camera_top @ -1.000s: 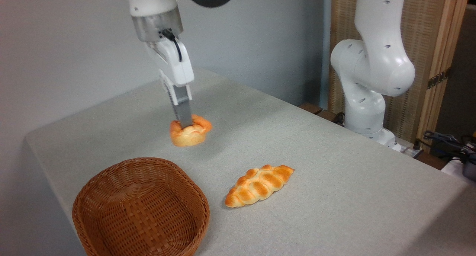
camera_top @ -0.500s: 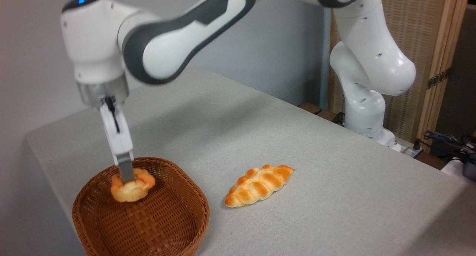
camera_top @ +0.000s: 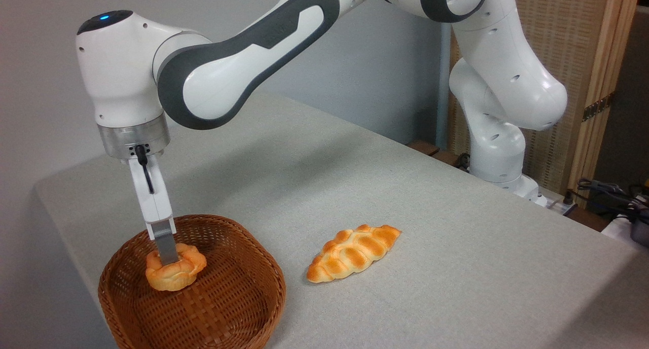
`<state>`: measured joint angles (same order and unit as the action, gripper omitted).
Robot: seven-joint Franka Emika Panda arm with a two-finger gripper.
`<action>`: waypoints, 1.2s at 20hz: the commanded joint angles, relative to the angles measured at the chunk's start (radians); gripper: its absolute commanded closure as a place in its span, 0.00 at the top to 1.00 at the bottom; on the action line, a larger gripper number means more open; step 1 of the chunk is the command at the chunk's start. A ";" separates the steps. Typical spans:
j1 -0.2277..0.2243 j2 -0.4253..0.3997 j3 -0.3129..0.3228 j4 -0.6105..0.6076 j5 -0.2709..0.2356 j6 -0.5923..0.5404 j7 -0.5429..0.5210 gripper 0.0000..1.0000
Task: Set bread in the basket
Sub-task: 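Lower the bun into the basket and open the gripper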
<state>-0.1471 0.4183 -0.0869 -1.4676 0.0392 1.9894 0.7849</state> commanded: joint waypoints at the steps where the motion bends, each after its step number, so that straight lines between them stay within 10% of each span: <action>1: 0.007 -0.010 -0.007 0.006 0.005 -0.011 0.004 1.00; 10: 0.015 -0.029 -0.007 0.056 -0.057 -0.133 -0.001 1.00; 18: 0.149 -0.171 0.006 0.125 -0.243 -0.342 -0.003 1.00; 24: 0.184 -0.337 0.009 0.001 -0.205 -0.402 0.010 1.00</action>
<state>0.0340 0.1896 -0.0823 -1.3473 -0.1817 1.5910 0.7816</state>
